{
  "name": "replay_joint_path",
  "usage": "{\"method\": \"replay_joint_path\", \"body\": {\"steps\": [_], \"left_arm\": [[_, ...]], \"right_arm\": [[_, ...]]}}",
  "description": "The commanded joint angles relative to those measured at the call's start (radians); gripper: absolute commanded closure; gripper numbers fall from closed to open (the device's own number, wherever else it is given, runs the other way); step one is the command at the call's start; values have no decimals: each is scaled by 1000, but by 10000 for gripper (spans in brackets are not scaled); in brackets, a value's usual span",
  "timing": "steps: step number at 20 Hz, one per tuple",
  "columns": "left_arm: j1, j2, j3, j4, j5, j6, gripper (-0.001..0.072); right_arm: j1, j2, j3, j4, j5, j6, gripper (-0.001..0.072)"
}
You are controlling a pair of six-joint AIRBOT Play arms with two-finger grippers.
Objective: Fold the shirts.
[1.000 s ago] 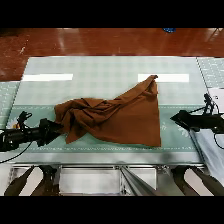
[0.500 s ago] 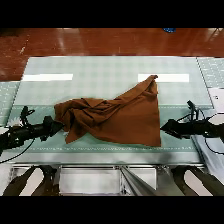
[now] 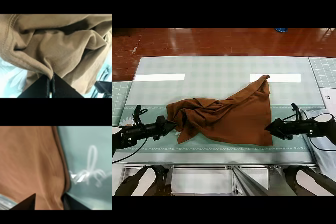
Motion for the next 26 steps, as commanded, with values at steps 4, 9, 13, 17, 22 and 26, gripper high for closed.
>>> {"method": "replay_joint_path", "body": {"steps": [4, 9, 13, 17, 22, 26], "left_arm": [[-1, 0, 0, 0, 4, 5, 688], [0, 1, 20, -2, 21, 2, 688], [2, 8, 194, -134, -28, -3, 688], [2, 19, 557, -311, -32, -18, 689], [2, 23, 1162, -83, -56, -119, 689], [2, 89, 1485, 117, -51, -174, 689]], "right_arm": [[1, -81, 0, 253, 17, -210, 556], [1, -81, 39, 284, 62, -272, 687], [1, -30, 260, 214, 133, -192, 688], [0, 67, 724, 23, 170, -6, 687], [0, 182, 1318, -236, 129, 151, 687], [0, 290, 1516, -312, 142, 197, 687]]}}
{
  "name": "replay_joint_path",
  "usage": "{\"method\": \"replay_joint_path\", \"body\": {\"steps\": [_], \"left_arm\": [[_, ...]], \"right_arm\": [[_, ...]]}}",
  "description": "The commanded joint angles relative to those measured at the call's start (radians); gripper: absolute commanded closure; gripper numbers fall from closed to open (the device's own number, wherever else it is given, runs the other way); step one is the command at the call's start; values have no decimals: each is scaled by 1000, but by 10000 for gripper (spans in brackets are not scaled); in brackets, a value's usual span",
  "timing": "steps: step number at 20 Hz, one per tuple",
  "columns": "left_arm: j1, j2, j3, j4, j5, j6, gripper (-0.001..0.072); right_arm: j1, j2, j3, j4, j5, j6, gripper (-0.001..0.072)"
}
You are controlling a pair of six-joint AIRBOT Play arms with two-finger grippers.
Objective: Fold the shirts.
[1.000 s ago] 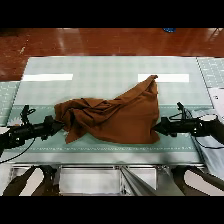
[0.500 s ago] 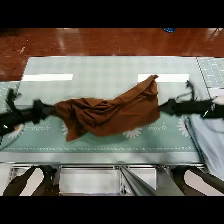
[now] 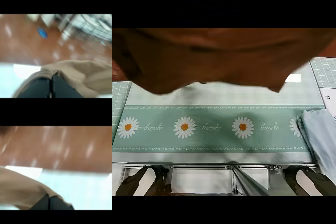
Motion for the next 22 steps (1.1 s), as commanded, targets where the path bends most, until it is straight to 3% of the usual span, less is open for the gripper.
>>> {"method": "replay_joint_path", "body": {"steps": [1, 6, 8, 12, 14, 17, 22], "left_arm": [[1, 73, 273, 222, 12, -66, 689], [-17, 319, 297, 620, -4, -163, 689], [-118, 372, 297, 749, -19, -203, 688], [-320, 372, 245, 869, -205, -232, 688], [-336, 371, 127, 899, -232, -246, 688], [-334, 332, -74, 901, -232, -362, 688], [-334, 130, -360, 834, -141, -350, 688]], "right_arm": [[-1, 112, 171, -115, 3, 66, 687], [-1, 287, 171, -258, 144, 148, 687], [-1, 328, 171, -334, 218, 168, 687], [-1, 333, 114, -353, 343, 186, 686], [-1, 333, 10, -282, 345, 186, 687], [0, 321, -208, -125, 313, 150, 687], [0, 188, -518, -94, 136, 46, 687]]}}
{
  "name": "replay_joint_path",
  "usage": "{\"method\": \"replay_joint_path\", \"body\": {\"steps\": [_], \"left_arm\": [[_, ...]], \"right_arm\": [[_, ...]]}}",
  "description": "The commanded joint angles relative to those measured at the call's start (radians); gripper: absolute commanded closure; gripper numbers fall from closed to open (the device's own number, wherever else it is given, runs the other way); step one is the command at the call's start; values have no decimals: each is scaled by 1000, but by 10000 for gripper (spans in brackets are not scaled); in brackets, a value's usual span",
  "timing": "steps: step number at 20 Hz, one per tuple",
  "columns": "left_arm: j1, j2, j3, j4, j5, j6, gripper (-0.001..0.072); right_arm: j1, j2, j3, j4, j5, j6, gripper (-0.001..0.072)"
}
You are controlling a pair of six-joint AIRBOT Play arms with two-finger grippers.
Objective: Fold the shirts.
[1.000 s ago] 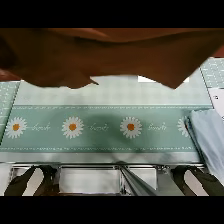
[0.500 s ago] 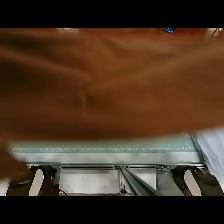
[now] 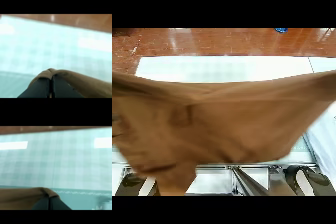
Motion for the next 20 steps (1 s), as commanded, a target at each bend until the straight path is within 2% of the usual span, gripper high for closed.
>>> {"method": "replay_joint_path", "body": {"steps": [1, 5, 9, 10, 12, 14, 15, 16, 17, 20], "left_arm": [[-5, -152, -185, -33, 95, -13, 688], [-5, -417, -222, -107, 375, -14, 689], [-7, -702, -174, -222, 583, -38, 688], [-7, -761, -151, -262, 609, -39, 688], [-7, -864, -91, -358, 632, -34, 688], [-14, -927, -39, -384, 630, 0, 683], [-19, -949, -18, -384, 627, 14, 590], [-19, -966, -3, -389, 617, 2, 324], [-16, -975, 8, -392, 592, -21, 195], [49, -973, 53, -388, 451, -19, 195]], "right_arm": [[0, -113, -209, 83, -152, -93, 687], [0, -381, -252, 184, -364, -202, 687], [0, -716, -173, 426, -517, -346, 686], [0, -792, -129, 466, -536, -383, 686], [0, -930, -32, 536, -542, -384, 686], [0, -1030, 39, 628, -543, -384, 685], [0, -1065, 60, 659, -544, -383, 612], [0, -1089, 71, 674, -552, -379, 377], [0, -1098, 71, 674, -562, -382, 299], [-34, -1075, 71, 598, -485, -383, 300]]}}
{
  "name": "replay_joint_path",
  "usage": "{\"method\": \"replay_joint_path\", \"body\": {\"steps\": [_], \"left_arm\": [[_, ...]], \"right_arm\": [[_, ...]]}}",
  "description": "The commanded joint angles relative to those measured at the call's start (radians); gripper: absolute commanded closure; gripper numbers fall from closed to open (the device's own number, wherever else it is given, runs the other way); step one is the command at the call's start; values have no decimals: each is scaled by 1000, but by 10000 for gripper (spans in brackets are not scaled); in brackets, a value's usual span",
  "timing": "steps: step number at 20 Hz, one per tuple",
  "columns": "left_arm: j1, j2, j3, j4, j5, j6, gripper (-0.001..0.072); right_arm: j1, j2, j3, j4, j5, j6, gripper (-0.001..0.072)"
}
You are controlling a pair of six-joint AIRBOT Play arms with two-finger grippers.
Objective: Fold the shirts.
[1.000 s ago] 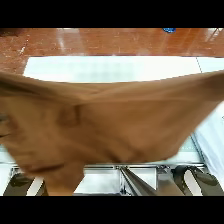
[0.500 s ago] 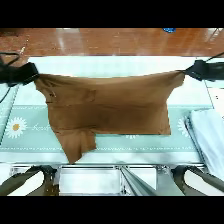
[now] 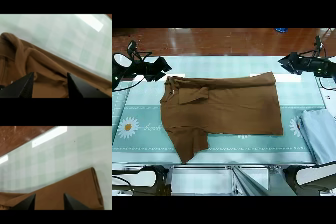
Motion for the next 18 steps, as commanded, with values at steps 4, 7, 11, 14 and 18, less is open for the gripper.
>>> {"method": "replay_joint_path", "body": {"steps": [4, 7, 11, 14, 18], "left_arm": [[221, 36, 95, 149, -411, 2, 197], [324, 141, -37, 335, -528, 69, 197], [501, 332, -457, 196, -509, 161, 197], [590, 468, -729, -112, -538, 365, 197], [570, 508, -888, -182, -467, 430, 197]], "right_arm": [[-156, 41, 18, -290, 446, 70, 306], [-223, 172, -172, -499, 465, 143, 315], [-273, 488, -626, -517, 198, 164, 315], [-273, 635, -783, -535, 131, 224, 314], [-272, 698, -805, -410, 189, 138, 313]]}}
